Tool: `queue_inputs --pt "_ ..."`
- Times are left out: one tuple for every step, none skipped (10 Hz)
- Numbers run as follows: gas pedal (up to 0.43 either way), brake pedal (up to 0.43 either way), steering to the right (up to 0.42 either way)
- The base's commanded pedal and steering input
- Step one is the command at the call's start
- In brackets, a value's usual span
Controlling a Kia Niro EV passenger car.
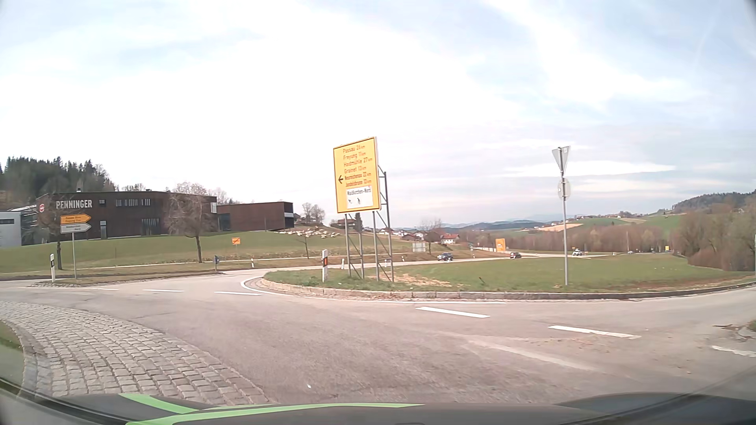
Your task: Follow the waypoints while adhering to traffic rules and regulations
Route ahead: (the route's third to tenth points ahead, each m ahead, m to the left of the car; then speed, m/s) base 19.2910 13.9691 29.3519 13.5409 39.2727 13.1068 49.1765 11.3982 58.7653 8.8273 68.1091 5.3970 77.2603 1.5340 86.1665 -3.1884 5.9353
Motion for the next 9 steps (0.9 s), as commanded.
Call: queue_inputs --pt "0.079 0.000 -0.274" --pt "0.079 0.000 -0.276" --pt "0.079 0.000 -0.274" --pt "0.079 0.000 -0.273" --pt "0.079 0.000 -0.273" --pt "0.079 0.000 -0.269" --pt "0.079 0.000 -0.265" --pt "0.079 0.000 -0.252" --pt "0.079 0.000 -0.217"
